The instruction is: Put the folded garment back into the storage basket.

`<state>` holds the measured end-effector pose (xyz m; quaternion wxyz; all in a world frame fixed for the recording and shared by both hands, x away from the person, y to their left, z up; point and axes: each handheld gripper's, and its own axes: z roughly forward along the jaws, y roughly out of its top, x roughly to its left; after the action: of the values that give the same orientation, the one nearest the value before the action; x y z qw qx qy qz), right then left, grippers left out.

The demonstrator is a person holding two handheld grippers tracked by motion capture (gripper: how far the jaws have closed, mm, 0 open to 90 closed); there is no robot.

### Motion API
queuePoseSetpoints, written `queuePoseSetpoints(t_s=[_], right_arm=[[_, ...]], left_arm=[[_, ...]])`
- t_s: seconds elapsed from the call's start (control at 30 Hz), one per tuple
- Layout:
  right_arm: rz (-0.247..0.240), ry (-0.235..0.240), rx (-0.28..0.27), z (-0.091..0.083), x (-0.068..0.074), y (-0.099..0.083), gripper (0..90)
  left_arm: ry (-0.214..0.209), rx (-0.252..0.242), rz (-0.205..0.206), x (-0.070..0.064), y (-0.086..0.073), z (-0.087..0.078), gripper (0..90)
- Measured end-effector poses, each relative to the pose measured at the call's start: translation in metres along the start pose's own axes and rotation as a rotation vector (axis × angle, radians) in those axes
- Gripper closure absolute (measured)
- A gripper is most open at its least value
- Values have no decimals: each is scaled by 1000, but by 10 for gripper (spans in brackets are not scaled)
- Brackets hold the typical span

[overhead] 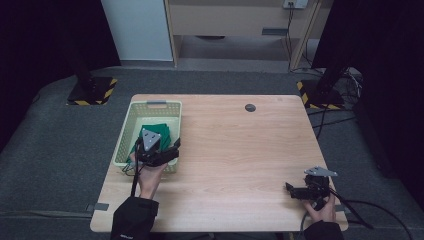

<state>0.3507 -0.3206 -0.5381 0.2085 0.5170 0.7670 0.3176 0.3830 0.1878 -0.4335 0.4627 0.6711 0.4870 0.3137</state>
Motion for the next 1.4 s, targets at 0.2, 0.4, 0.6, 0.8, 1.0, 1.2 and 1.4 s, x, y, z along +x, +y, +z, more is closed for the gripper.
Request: queuePoseSetpoints(t_s=[0.2,0.4,0.6,0.8,1.0,1.2,1.4], right_arm=[[0,0,0,0,0,0,2],[0,0,0,0,0,0,2],[0,0,0,0,0,0,2],[0,0,0,0,0,0,2],[0,0,0,0,0,0,2],[0,0,0,0,0,0,2],[0,0,0,0,0,0,2]], left_arm=[[-47,-2,11,-12,-1,0,179],[-79,-7,14,-22,-2,-1,158],[-111,-15,14,-31,-3,-1,136],[-144,-16,29,-42,-7,-2,126],[-178,-6,48,-52,-11,-3,120],[-218,-1,62,-63,-17,-4,119],[-249,7,79,-71,-23,-6,118]])
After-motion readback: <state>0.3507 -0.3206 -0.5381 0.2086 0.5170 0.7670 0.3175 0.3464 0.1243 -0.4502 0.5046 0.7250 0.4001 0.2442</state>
